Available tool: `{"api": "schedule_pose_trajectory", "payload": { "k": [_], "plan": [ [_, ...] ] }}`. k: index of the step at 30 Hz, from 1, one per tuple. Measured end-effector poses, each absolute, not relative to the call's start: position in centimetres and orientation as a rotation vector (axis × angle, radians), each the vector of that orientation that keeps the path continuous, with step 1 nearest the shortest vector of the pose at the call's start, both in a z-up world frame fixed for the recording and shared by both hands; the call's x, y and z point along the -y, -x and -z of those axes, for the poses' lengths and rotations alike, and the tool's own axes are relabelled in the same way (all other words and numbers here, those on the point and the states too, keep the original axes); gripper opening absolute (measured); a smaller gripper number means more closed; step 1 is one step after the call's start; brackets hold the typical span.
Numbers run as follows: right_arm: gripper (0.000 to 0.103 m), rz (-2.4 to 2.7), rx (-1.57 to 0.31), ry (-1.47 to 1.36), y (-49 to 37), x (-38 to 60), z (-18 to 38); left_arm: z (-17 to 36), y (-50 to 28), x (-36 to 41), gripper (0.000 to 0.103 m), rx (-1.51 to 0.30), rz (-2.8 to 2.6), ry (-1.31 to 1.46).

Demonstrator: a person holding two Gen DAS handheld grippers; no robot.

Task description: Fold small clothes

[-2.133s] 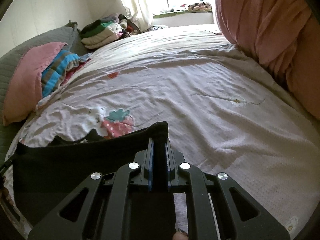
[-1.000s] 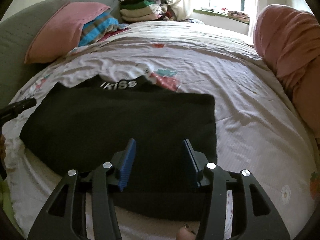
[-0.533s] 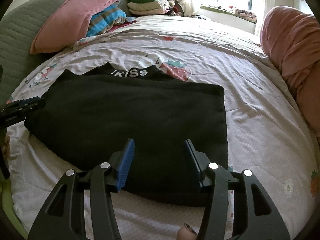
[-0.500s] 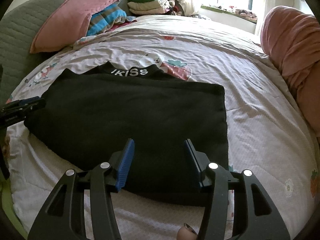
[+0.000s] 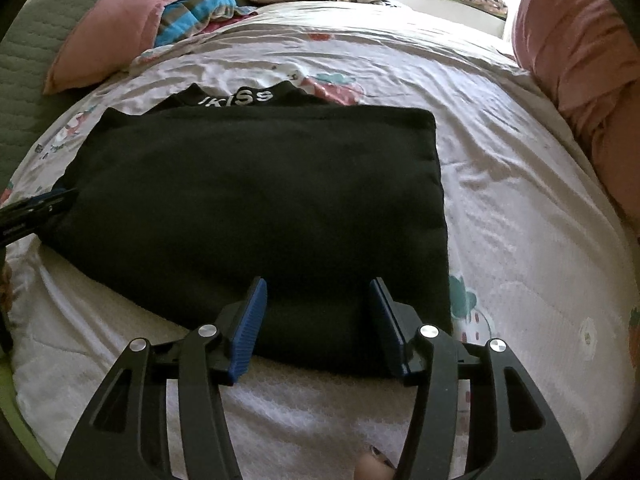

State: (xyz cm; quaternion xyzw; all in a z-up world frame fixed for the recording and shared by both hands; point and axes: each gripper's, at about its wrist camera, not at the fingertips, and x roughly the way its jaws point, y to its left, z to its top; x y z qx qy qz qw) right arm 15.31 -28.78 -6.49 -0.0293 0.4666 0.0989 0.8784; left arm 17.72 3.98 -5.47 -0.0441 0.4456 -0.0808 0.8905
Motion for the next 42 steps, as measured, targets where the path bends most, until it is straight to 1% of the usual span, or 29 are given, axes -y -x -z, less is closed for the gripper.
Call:
{"api": "schedule_pose_trajectory", "payload": {
  "k": [7,12,15,20,21,23,24,25,28,30,31,32,35,42],
  "plan": [
    [0.054,-0.206,-0.968,0.046,-14.6,29.0,6.4,5.5,-17.2,-4.1,0.044,-0.919,0.169,0.116],
    [0.063,-0.213,-0.963,0.039,-14.1,29.1,6.3,5.3,-17.1,-4.1,0.048,-0.919,0.167,0.118],
    [0.066,-0.213,-0.959,0.042,-13.8,29.0,6.2,5.2,-16.9,-4.1,0.052,-0.916,0.167,0.114],
    [0.081,-0.221,-0.954,0.029,-13.5,28.9,5.9,4.7,-16.3,-3.9,0.061,-0.906,0.163,0.105],
    [0.082,-0.223,-0.953,0.028,-13.5,28.9,5.8,4.6,-16.1,-3.9,0.062,-0.903,0.161,0.105],
    [0.087,-0.226,-0.951,0.029,-13.3,28.8,5.7,4.4,-16.0,-4.0,0.064,-0.899,0.158,0.108],
    [0.088,-0.227,-0.95,0.029,-13.3,28.7,5.7,4.3,-15.9,-4.0,0.067,-0.897,0.156,0.111],
    [0.088,-0.227,-0.948,0.029,-13.2,28.7,5.7,4.2,-15.9,-4.1,0.073,-0.895,0.155,0.114],
    [0.088,-0.226,-0.946,0.025,-13.1,28.7,5.6,3.8,-15.6,-4.1,0.076,-0.886,0.152,0.115],
    [0.089,-0.225,-0.945,0.017,-13.1,28.8,5.5,3.7,-15.5,-4.2,0.082,-0.884,0.149,0.117],
    [0.092,-0.225,-0.944,0.015,-13.0,28.8,5.5,3.6,-15.4,-4.4,0.088,-0.881,0.146,0.123],
    [0.095,-0.226,-0.942,0.014,-13.0,28.7,5.5,3.5,-15.3,-4.4,0.09,-0.88,0.142,0.126],
    [0.096,-0.225,-0.934,0.018,-12.9,28.6,5.2,3.4,-15.1,-4.7,0.093,-0.88,0.134,0.131],
    [0.098,-0.228,-0.908,0.024,-12.5,28.0,4.5,3.1,-14.9,-5.0,0.094,-0.878,0.111,0.124]
  ]
}}
